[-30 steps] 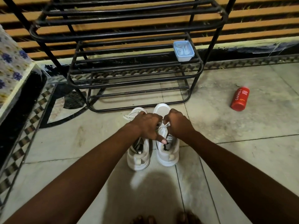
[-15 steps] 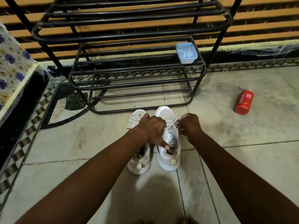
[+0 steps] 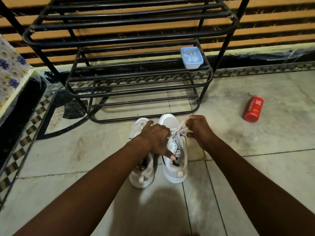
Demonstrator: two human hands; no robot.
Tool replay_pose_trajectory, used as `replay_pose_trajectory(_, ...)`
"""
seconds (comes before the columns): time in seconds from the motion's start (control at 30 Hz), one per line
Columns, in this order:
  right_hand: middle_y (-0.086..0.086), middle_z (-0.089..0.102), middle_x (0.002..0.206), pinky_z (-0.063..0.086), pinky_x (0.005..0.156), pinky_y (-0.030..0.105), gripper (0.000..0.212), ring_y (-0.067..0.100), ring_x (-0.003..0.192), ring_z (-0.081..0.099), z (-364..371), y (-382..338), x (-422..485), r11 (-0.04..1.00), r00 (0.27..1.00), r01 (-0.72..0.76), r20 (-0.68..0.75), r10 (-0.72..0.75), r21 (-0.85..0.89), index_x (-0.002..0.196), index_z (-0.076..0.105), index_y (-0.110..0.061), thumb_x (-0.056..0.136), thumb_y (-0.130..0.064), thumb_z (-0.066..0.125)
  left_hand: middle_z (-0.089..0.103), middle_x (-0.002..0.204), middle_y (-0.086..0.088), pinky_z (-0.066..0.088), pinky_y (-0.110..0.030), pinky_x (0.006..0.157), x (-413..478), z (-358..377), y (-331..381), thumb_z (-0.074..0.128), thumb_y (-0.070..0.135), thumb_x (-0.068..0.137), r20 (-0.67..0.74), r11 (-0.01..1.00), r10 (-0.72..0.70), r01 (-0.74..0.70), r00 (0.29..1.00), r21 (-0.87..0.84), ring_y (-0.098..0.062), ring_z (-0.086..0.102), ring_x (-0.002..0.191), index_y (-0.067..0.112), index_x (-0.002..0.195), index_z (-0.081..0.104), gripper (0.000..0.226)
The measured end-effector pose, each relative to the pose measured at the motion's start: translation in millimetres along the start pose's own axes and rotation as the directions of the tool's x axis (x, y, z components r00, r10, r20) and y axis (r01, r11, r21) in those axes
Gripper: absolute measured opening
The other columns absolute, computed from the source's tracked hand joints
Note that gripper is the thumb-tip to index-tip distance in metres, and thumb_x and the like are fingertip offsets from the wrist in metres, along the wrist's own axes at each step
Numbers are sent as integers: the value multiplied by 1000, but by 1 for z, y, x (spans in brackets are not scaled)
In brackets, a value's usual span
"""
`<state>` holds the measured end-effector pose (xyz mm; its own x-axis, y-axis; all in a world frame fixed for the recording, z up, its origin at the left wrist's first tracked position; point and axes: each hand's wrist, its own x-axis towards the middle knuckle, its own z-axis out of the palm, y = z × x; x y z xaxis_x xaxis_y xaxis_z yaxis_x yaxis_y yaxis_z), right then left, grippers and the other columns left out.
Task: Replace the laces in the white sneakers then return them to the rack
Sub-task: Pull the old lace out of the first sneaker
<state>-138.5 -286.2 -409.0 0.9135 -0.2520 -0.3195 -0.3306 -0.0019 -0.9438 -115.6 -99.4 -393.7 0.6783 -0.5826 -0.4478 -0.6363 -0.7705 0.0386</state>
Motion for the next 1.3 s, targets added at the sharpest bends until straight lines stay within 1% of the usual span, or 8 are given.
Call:
replay_pose_trajectory(0.07,-2,45,55,32,52,25,16,11,48,36,-5,7,1,927,971,-214,-40,237,309,88,66,-14,91,-3,54,47,154,-5,5,-55,126,1,1,1,61,93,64,11,1000,8,-9,1000,6,-24,34,148,20,148,42,113)
replay_pose_trajectory(0.3,6,67,67,43,61,14,22,3,60,56,-30,12,-7,893,951,276,238,-199,-357,70,71,-4,92,-6,68,51,147,-6,15,-52,126,0,1,3,64,90,65,0,1000,5,-5,1000,1,-27,40,142,18,144,46,109)
replay_pose_trajectory(0.5,7,55,71,24,41,19,24,10,45,34,-32,10,-8,841,977,-210,141,161,498,73,51,-16,92,-3,43,55,140,-4,35,-41,111,-1,0,5,68,88,63,-23,1000,-1,1,1000,-3,-28,47,132,20,140,50,104)
replay_pose_trajectory(0.67,-9,52,68,41,54,24,21,4,52,49,-31,27,-16,683,908,410,340,-244,-605,101,39,-24,96,-20,59,54,143,-4,34,-44,112,-2,-1,5,68,89,63,-5,1000,-13,13,1000,-9,-28,44,134,20,141,49,105)
replay_pose_trajectory(0.93,9,53,100,44,69,38,9,32,97,53,-25,14,-19,153,805,525,430,-409,-837,95,60,-14,93,-23,59,54,141,-3,39,-44,108,-2,-2,6,68,91,59,12,999,-40,40,999,-26,-29,44,134,23,138,51,106)
replay_pose_trajectory(1.07,4,57,108,42,80,42,11,26,104,50,-18,-6,-26,573,725,435,-107,-680,-695,82,60,-12,89,-5,63,55,139,-3,40,-44,106,0,-3,6,70,91,57,10,999,-36,36,999,-28,-28,46,132,23,133,53,104)
replay_pose_trajectory(1.2,7,67,77,55,60,33,16,22,64,66,-18,-28,-25,888,932,337,-244,-268,312,87,47,-6,103,-4,47,51,147,-1,34,-42,113,-2,0,5,69,90,58,10,998,-50,50,999,-43,-27,40,139,23,141,49,109)
replay_pose_trajectory(1.3,5,63,74,48,54,27,19,20,58,58,-31,-18,-27,773,835,528,52,-547,-352,88,47,-6,103,-17,43,50,149,-2,33,-44,114,-2,0,4,67,93,58,18,998,-48,49,999,-32,-28,39,141,23,143,47,112)
